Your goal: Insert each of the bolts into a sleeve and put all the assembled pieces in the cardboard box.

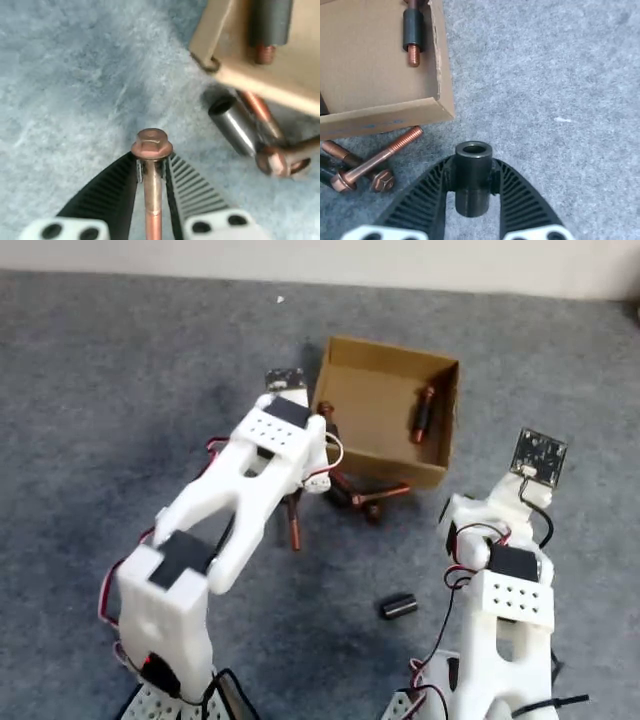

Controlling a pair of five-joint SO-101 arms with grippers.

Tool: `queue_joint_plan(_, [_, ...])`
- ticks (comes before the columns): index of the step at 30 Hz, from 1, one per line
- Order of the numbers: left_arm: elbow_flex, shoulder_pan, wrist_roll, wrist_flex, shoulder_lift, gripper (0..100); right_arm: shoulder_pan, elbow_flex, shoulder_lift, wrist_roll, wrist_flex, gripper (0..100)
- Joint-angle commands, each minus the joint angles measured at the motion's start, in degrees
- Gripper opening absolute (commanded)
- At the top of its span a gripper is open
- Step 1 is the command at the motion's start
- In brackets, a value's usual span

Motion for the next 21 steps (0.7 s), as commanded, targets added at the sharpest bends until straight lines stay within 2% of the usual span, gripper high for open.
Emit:
queue_joint_plan(1, [5.85, 0.48, -0.88, -3.69, -10.24, 0, 0.22, -0.75, -4.44, 0.88, 0.66, 0.6])
queue_joint_plan(5, [14.73, 0.40, -0.88, -10.11, -19.12, 0, -1.01, 1.89, -12.88, 0.88, 0.92, 0.6])
queue_joint_plan(11, [27.74, 0.31, -0.97, -19.52, -32.22, 0, -9.10, 8.92, -24.57, 5.27, 0.75, 0.6])
queue_joint_plan(17, [38.73, 0.31, -8.26, -28.75, -44.18, 0, -14.46, 14.29, -35.12, 5.54, 0.66, 0.6])
queue_joint_plan(21, [45.14, 0.31, -8.53, -35.08, -50.24, 0, -18.33, 18.51, -42.59, 9.49, 0.66, 0.6])
